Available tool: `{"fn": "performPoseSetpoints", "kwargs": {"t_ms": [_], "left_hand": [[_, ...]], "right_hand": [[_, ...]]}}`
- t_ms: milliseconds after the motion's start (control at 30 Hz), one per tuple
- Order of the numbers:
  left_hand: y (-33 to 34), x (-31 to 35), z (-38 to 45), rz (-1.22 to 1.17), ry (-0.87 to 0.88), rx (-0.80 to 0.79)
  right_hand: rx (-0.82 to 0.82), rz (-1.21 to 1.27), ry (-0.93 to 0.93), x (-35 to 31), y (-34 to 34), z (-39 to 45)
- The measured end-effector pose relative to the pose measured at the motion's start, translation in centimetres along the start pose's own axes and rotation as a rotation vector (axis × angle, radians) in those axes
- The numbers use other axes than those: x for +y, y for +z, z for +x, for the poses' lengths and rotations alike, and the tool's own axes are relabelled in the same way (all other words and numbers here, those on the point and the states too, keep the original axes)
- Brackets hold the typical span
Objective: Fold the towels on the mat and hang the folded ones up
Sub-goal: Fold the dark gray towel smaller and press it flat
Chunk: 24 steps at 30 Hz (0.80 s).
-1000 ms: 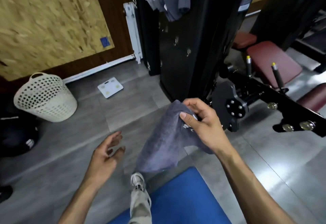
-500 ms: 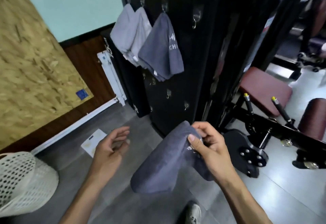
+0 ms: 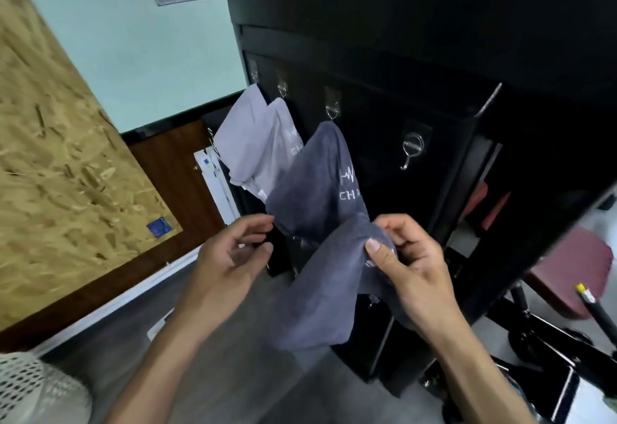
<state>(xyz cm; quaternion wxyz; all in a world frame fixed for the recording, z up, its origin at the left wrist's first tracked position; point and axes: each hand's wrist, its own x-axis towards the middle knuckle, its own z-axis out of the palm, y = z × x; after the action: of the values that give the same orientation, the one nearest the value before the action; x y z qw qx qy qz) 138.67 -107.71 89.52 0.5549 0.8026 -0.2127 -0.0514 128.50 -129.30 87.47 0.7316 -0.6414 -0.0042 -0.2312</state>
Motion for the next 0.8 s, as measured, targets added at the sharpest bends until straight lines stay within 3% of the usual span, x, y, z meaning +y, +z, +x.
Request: {"fn": "performPoseSetpoints", "kwargs": {"t_ms": [233, 467, 567, 667, 800], "left_hand": [[0.4, -1.2, 5.4, -0.034, 0.009, -0.013], [1.7, 2.7, 10.6, -0.048, 0.180, -0.152], [2.6, 5.7, 13.2, -0.047, 0.334, -0.285], [4.5, 7.1, 14.3, 0.019, 0.461, -0.534], [7.0, 7.2, 15.0, -0.007, 0.467, -0.726]], "right_hand": [[0.170, -0.421, -0.261, -0.6, 1.1, 4.9], [0.283, -0.471, -0.212, -0.9, 1.4, 6.2], [0.344, -0.459, -0.224, -1.0, 1.4, 6.1], [0.445, -0.468, -0.234, -0.8, 1.3, 5.9], [0.580, -0.475, -0.235, -0.4, 0.8, 5.9]]}}
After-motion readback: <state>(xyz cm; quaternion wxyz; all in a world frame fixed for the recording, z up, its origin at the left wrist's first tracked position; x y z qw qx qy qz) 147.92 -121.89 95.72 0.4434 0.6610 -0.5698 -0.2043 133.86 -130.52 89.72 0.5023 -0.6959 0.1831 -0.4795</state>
